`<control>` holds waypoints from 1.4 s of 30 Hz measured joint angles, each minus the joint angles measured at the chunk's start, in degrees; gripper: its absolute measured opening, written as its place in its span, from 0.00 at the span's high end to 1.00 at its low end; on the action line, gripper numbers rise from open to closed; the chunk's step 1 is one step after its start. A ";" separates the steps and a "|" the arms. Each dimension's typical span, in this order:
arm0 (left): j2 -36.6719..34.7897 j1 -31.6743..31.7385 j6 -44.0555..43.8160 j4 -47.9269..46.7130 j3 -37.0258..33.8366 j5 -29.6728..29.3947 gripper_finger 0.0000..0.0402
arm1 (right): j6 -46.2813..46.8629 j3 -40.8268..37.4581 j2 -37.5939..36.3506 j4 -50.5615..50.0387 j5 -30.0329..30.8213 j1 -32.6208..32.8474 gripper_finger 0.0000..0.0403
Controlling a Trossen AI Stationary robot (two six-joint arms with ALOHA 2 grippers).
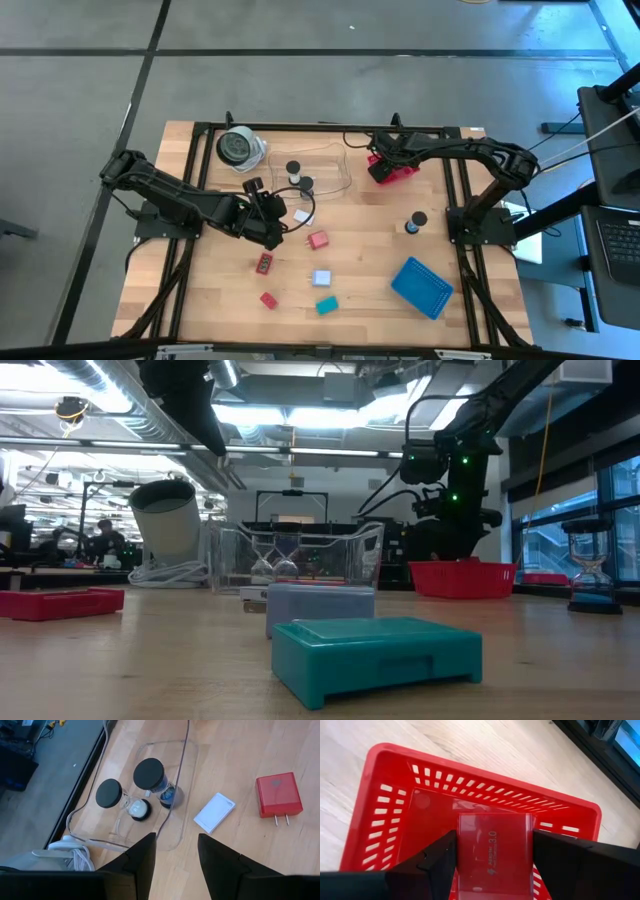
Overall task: Pick & Place Office items
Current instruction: Put the right red charger adapter into the red bin, then put the top red charger adapter into the red bin
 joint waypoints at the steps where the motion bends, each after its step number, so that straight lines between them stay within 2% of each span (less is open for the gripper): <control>1: 0.00 0.02 0.00 0.00 0.00 0.02 0.64 | -0.11 0.00 0.00 0.00 0.00 0.07 0.44; 8: 0.00 0.00 0.00 -0.01 0.00 0.11 0.64 | -0.11 0.00 0.00 0.54 0.02 0.09 0.42; 20: 0.00 0.00 0.02 -0.04 0.00 0.13 0.64 | -0.13 0.01 -0.20 0.54 -1.31 0.09 0.20; 27: 0.00 0.01 0.05 -0.07 0.00 0.55 0.64 | 0.01 0.00 -7.60 -3.88 0.60 2.25 0.20; 30: 0.00 0.02 1.80 0.16 0.00 1.89 0.64 | 1.44 0.02 -12.82 -3.93 -0.78 5.05 0.22; 35: 0.00 0.00 5.12 4.59 0.00 7.34 0.64 | 5.48 0.02 -20.56 -3.72 -5.21 12.32 0.24; 42: 0.00 -0.07 5.34 7.28 0.00 8.28 0.60 | 10.10 0.02 -22.53 0.99 -7.77 26.54 0.24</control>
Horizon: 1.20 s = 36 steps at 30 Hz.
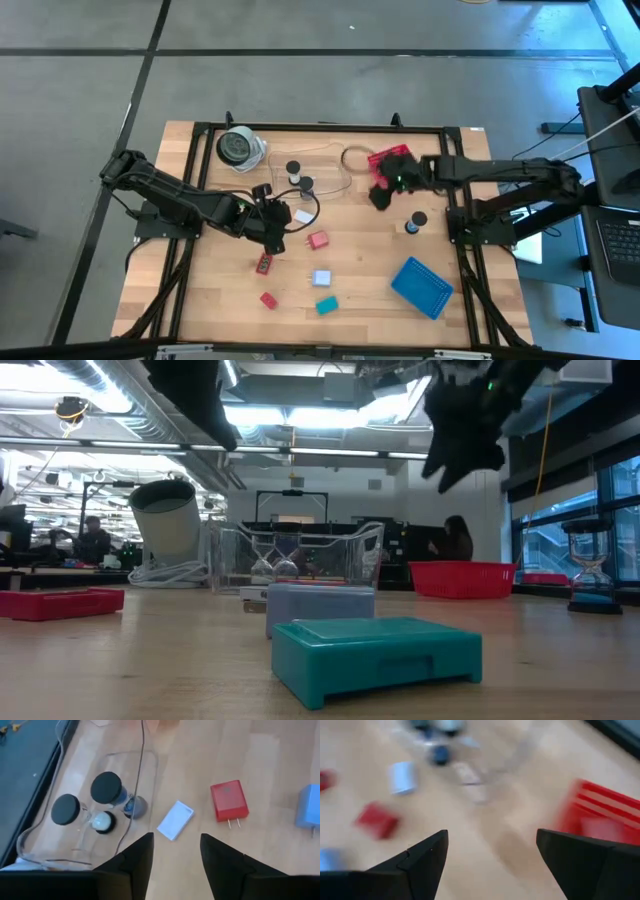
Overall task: Pick & Place Office items
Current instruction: Put the top red charger adapter into the red bin
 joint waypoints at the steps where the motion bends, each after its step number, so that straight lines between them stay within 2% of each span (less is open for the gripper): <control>1: 0.00 0.00 -0.46 -0.01 0.00 0.52 0.59 | -0.89 0.00 0.60 1.75 -0.06 2.36 0.24; 7: 0.00 0.00 -1.32 -0.19 0.00 5.14 0.49 | -13.89 0.00 8.16 17.68 0.63 13.86 0.24; 12: 0.00 0.00 -5.06 -2.95 0.00 11.77 0.45 | -21.87 0.00 16.47 30.65 0.33 17.34 0.23; 18: 0.00 -0.13 -15.39 -12.15 0.00 14.89 0.46 | -23.78 0.00 24.39 39.42 0.00 16.36 0.12; 23: 0.00 -1.31 -21.30 -19.41 0.00 14.66 0.50 | -25.93 0.00 30.10 45.93 -8.79 15.23 0.04; 28: 0.00 -3.43 -24.14 -22.00 0.00 13.29 0.53 | -33.75 0.00 34.11 50.06 -10.27 14.25 0.02; 32: 0.00 -4.88 -25.55 -22.01 0.00 12.64 0.55 | -33.70 0.00 35.58 50.34 -10.80 11.73 0.02; 36: 0.00 -5.80 -26.44 -22.03 0.02 12.22 0.57 | -31.74 0.00 37.50 51.12 -14.59 9.04 0.02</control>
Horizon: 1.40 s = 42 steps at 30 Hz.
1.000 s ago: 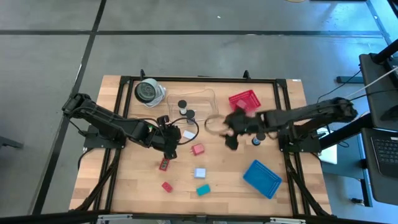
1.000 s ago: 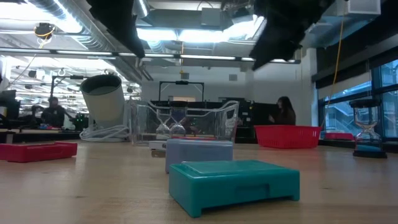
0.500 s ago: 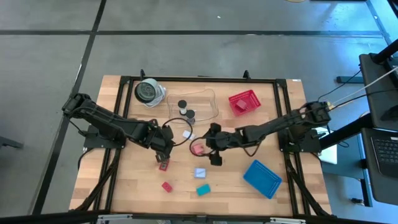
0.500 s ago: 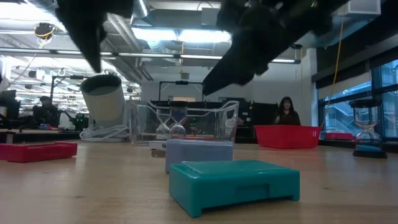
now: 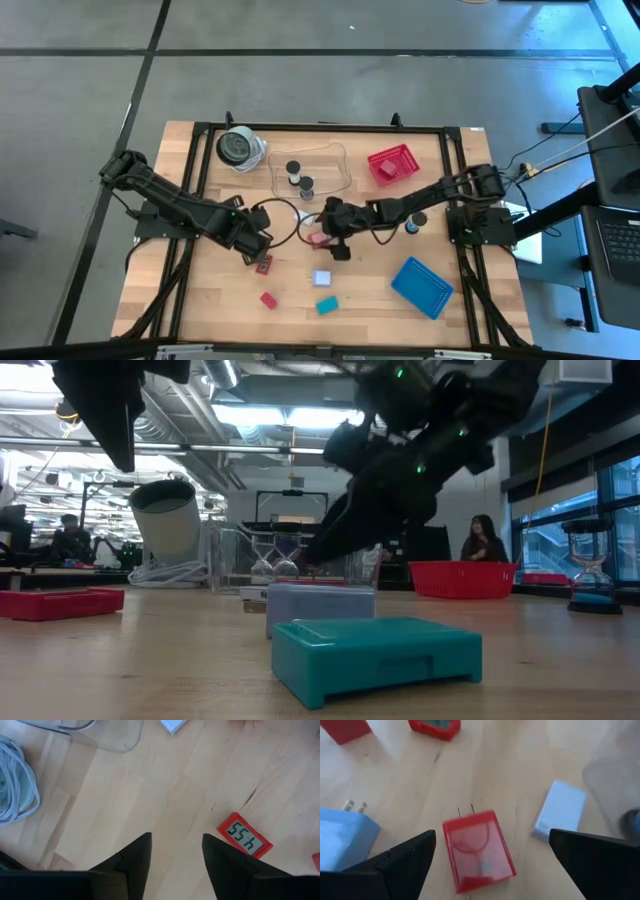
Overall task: Pick & Place Office items
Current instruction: Put the top red charger adapter into the red bin
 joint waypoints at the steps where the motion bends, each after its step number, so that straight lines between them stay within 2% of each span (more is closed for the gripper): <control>1: 0.00 -0.21 -0.02 0.01 0.00 -0.20 0.57 | 0.53 0.00 0.71 0.29 -1.07 -0.49 0.02; 7: 0.00 -0.63 -0.22 0.02 0.00 -1.10 0.58 | 0.67 -0.02 4.21 0.98 -6.25 -1.31 0.02; 14: 0.00 -0.59 -0.09 0.00 0.00 -3.00 0.58 | 0.13 0.04 5.76 2.01 -4.55 -1.24 0.04; 30: 0.00 -0.59 0.00 0.00 0.02 -3.96 0.60 | 3.90 0.04 5.82 2.29 -4.21 -1.09 0.42; 34: 0.00 -0.59 0.00 -0.01 0.04 -3.96 0.60 | 5.62 0.04 5.47 1.91 -4.45 -1.08 0.45; 42: 0.00 -0.59 0.00 0.00 0.06 -4.18 0.61 | 9.40 -0.09 -0.13 -2.87 -4.84 -0.38 0.44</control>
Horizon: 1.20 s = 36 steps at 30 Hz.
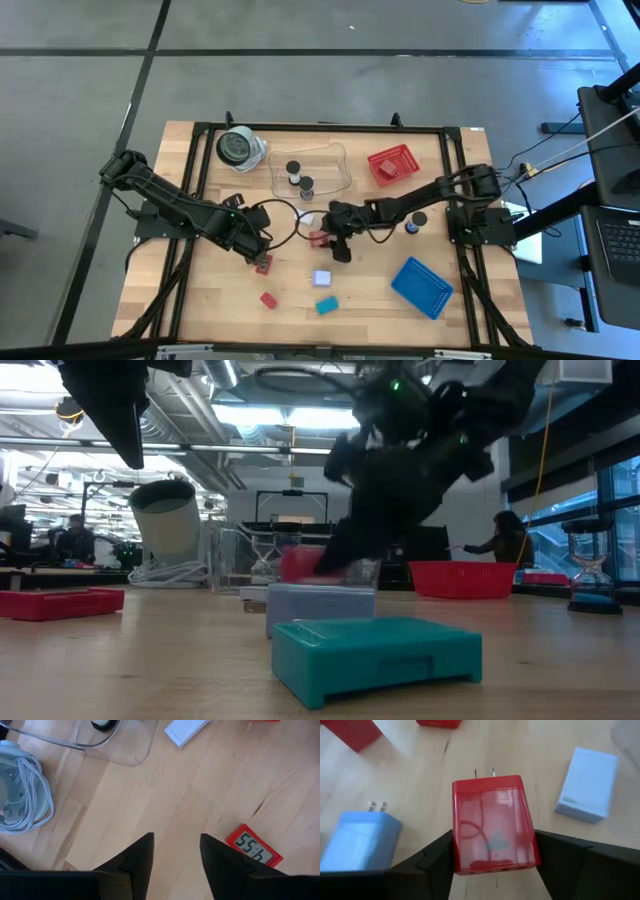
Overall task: Pick & Place Office items
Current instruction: Put the top red charger adapter into the red bin
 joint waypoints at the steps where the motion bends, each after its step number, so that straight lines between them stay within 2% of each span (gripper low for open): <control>1: 0.00 0.00 0.00 0.00 -0.01 -0.16 0.61 | 0.15 0.00 -1.01 -1.29 0.04 0.15 0.44; 8: 0.00 0.02 0.02 -0.02 0.01 -1.73 0.63 | 1.22 0.04 -10.02 -12.81 2.52 0.58 0.44; 18: 0.02 0.02 0.02 -0.19 -0.01 -3.07 0.64 | 1.90 0.04 -26.55 -36.01 18.88 0.39 0.44; 22: 0.02 0.02 0.04 -0.20 -0.01 -4.10 0.64 | 5.14 0.04 -31.90 -44.89 28.31 -0.80 0.43; 25: 0.02 0.02 0.04 -0.19 -0.01 -4.42 0.64 | 8.35 0.04 -34.60 -51.29 32.10 -3.28 0.43; 31: 0.02 0.02 0.04 -0.11 -0.01 -4.46 0.64 | 15.54 0.00 -35.31 -60.95 32.70 -10.55 0.44; 36: 0.02 0.02 0.07 -0.09 -0.01 -4.72 0.64 | 16.21 -2.59 -34.44 -61.01 29.92 -16.93 0.43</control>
